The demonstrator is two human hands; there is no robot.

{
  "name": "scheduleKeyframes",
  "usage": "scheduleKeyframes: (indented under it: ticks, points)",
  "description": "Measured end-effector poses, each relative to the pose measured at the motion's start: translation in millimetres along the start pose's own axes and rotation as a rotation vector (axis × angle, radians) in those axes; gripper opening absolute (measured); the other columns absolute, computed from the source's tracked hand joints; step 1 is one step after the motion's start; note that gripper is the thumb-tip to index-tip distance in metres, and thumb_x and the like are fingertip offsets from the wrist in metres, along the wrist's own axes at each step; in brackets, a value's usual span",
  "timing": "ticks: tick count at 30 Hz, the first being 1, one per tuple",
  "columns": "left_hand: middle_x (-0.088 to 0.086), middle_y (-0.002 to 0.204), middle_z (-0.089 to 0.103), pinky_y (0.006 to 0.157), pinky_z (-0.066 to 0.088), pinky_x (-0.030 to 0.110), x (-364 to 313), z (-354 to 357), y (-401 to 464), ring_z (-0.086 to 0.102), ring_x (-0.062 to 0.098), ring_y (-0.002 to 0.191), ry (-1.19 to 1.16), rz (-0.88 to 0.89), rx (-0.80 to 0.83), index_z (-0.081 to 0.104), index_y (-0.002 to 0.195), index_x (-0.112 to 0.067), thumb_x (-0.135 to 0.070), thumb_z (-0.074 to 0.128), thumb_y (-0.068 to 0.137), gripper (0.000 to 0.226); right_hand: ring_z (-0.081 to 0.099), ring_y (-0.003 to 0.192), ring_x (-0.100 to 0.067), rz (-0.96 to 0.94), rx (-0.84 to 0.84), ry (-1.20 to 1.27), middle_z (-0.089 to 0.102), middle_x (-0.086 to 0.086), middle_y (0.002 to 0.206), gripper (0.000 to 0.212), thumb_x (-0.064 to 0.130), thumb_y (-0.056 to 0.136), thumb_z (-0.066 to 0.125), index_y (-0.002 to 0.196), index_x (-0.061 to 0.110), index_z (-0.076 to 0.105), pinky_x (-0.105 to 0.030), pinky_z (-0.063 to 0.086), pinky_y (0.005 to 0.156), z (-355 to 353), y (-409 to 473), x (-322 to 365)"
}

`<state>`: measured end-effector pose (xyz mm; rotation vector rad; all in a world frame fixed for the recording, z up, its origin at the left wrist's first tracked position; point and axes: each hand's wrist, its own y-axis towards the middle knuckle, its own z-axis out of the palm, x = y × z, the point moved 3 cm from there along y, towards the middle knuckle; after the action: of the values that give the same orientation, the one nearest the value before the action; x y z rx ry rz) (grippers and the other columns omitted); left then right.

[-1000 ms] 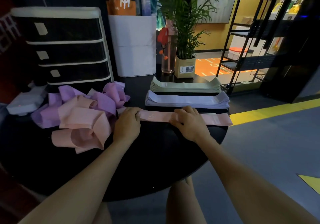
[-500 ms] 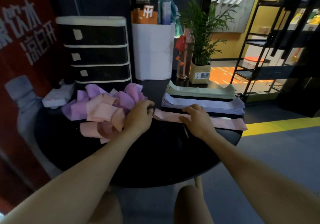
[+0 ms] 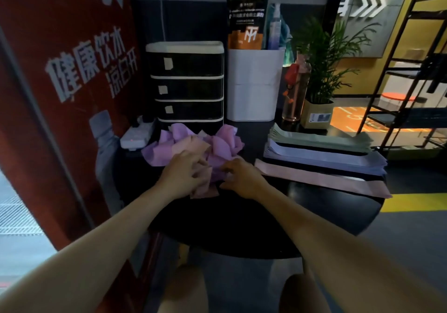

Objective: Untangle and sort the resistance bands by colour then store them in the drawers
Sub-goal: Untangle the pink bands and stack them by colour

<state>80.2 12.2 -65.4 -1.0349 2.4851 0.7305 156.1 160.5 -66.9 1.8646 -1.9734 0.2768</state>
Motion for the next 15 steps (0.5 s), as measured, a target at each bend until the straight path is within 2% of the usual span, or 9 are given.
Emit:
scheduleKeyframes:
  ticks: [3,4,6,8,10,12,15]
  points:
    - [0.004,0.115,0.051,0.083,0.033,0.016,14.6,3.0,-11.9,0.049,0.018,0.106,0.036,-0.011,0.049,0.063,0.117,-0.015,-0.009,0.075,0.070,0.048,0.048,0.115,-0.026,-0.008,0.014,-0.027,0.053,-0.010,0.125,0.044,0.029,0.082,0.069,0.122,0.014,0.061,-0.018,0.030,0.086,-0.5,0.7,5.7]
    - [0.003,0.112,0.051,0.080,0.032,0.014,16.6,2.7,-13.4,0.049,0.017,0.104,0.034,-0.014,0.034,0.064,0.114,-0.014,-0.007,0.074,0.070,0.045,0.047,0.116,-0.025,-0.014,0.019,-0.037,0.054,-0.010,0.126,0.044,0.029,0.082,0.068,0.123,0.014,0.060,-0.019,0.030,0.088,-0.3,1.5,7.7]
    - [0.001,0.099,0.055,0.066,0.032,0.014,18.1,-1.2,-15.0,0.056,0.019,0.094,0.002,-0.063,-0.021,0.066,0.093,-0.009,-0.004,0.070,0.074,0.020,0.048,0.117,-0.026,-0.015,0.028,-0.030,0.054,-0.009,0.128,0.045,0.030,0.082,0.068,0.124,0.017,0.060,-0.024,0.033,0.094,-0.5,3.7,10.9]
    - [0.002,0.086,0.057,0.054,0.030,0.016,17.0,-7.9,-13.3,0.056,0.020,0.082,-0.040,-0.105,-0.067,0.060,0.080,-0.008,-0.006,0.068,0.080,0.008,0.051,0.115,-0.027,0.008,0.022,0.030,0.054,-0.010,0.128,0.044,0.030,0.081,0.070,0.123,0.019,0.060,-0.026,0.038,0.095,-4.1,4.5,13.9]
    - [-0.001,0.073,0.054,0.052,0.031,0.013,12.4,-18.7,-5.2,0.050,0.016,0.072,-0.109,-0.114,-0.105,0.055,0.071,-0.011,-0.010,0.067,0.083,0.017,0.054,0.111,-0.026,-0.009,0.012,0.080,0.057,-0.010,0.125,0.041,0.024,0.084,0.067,0.123,0.014,0.059,-0.019,0.037,0.086,-11.4,6.0,17.5]
    - [-0.004,0.064,0.050,0.053,0.032,0.013,3.8,-34.1,5.6,0.045,0.014,0.063,-0.162,-0.113,-0.138,0.048,0.063,-0.017,-0.010,0.066,0.084,0.028,0.056,0.100,-0.023,-0.030,0.003,0.131,0.062,-0.011,0.117,0.036,0.017,0.088,0.063,0.123,0.009,0.057,-0.018,0.035,0.072,-20.9,8.3,22.0]
    - [-0.003,0.064,0.047,0.058,0.034,0.025,-10.6,-54.7,22.2,0.042,0.013,0.061,-0.212,-0.099,-0.137,0.045,0.065,-0.018,-0.012,0.064,0.086,0.029,0.060,0.095,-0.024,-0.030,-0.051,0.210,0.066,-0.016,0.108,0.027,0.011,0.086,0.064,0.112,0.003,0.063,-0.020,0.039,0.074,-32.8,19.1,26.7]
